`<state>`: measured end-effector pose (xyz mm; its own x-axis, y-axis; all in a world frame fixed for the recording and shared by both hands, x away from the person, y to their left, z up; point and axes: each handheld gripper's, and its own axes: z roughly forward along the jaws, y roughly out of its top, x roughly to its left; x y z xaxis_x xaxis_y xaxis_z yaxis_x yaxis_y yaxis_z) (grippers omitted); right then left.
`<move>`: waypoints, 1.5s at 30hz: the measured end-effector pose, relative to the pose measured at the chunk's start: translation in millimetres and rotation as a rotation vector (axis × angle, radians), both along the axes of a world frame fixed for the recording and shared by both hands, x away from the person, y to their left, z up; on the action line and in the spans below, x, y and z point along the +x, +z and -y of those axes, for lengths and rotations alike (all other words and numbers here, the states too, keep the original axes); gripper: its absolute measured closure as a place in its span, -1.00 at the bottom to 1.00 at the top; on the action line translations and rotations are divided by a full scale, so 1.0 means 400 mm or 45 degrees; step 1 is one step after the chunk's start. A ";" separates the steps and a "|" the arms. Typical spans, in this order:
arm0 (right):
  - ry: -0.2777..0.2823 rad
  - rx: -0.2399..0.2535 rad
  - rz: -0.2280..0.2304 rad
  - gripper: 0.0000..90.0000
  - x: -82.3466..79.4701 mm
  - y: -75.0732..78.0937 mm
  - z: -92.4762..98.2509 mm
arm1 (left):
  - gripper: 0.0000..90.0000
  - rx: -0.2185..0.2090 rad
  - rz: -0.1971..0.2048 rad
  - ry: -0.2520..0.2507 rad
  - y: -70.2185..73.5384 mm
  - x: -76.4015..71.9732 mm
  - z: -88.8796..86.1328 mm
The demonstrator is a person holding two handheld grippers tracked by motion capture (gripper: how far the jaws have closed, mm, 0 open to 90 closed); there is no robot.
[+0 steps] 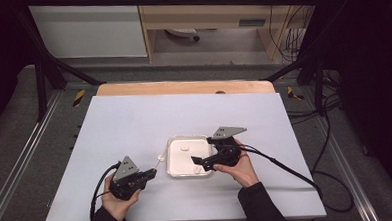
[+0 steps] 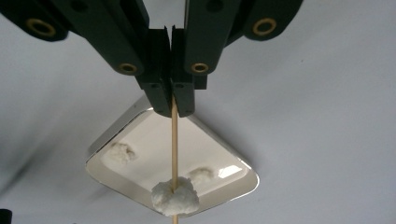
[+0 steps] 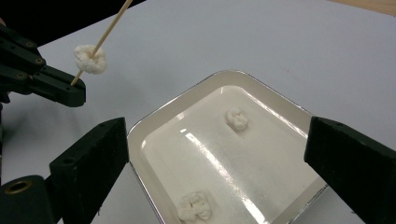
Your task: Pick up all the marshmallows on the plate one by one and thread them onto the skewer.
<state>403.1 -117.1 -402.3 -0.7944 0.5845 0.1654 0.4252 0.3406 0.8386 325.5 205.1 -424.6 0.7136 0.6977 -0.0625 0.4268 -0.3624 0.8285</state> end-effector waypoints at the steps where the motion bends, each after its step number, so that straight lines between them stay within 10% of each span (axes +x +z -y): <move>1: -0.001 0.007 0.000 -0.86 0.003 -0.001 -0.001 | 0.96 0.005 -0.005 -0.001 0.000 0.000 -0.005; 24: -0.100 -0.192 -0.030 -0.81 0.104 -0.027 -0.155 | 0.96 0.005 -0.023 0.037 -0.011 0.000 -0.076; 45: -0.080 -0.316 -0.107 0.14 0.149 -0.097 -0.170 | 0.96 0.008 -0.031 0.033 -0.017 0.003 -0.072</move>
<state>462.5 -48.9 -441.1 -0.7446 0.6633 0.0747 0.5167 0.5019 0.6937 326.7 233.8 -431.4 0.6934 0.7166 -0.0751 0.4565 -0.3563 0.8153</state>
